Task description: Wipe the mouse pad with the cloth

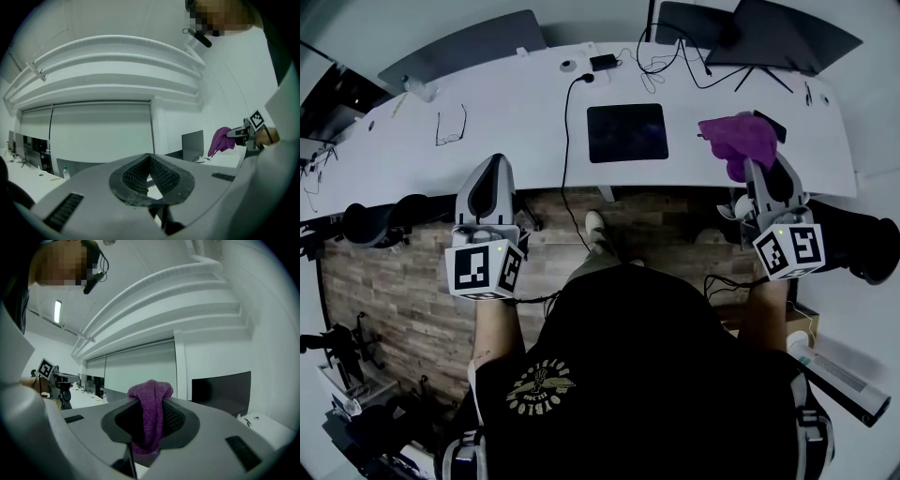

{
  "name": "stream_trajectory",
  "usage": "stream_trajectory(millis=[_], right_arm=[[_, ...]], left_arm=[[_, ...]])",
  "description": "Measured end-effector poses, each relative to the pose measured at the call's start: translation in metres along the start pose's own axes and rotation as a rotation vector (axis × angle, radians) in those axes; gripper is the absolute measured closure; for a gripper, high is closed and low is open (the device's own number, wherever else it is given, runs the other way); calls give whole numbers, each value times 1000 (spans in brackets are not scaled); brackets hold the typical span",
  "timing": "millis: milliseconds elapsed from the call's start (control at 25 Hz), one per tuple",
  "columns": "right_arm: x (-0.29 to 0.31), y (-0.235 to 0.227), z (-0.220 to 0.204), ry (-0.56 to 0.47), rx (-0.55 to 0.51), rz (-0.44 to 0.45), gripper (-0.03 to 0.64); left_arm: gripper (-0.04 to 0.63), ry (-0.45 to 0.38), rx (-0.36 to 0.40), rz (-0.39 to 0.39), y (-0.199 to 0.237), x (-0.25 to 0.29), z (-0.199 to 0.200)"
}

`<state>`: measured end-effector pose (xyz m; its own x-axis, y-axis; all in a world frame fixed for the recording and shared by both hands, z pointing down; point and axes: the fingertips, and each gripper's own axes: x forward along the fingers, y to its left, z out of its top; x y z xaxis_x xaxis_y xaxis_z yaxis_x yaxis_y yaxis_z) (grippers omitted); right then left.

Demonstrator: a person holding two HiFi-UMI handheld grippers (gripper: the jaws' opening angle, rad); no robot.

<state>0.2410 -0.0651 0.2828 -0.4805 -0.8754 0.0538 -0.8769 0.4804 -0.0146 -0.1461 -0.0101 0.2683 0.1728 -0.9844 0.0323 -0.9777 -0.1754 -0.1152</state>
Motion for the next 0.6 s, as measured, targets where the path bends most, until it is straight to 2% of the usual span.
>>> stream_trajectory(millis=[600], right_arm=[[92,-4,-12,30,34,3,528]], left_arm=[[594,61,-4,-31,44,81,-21]])
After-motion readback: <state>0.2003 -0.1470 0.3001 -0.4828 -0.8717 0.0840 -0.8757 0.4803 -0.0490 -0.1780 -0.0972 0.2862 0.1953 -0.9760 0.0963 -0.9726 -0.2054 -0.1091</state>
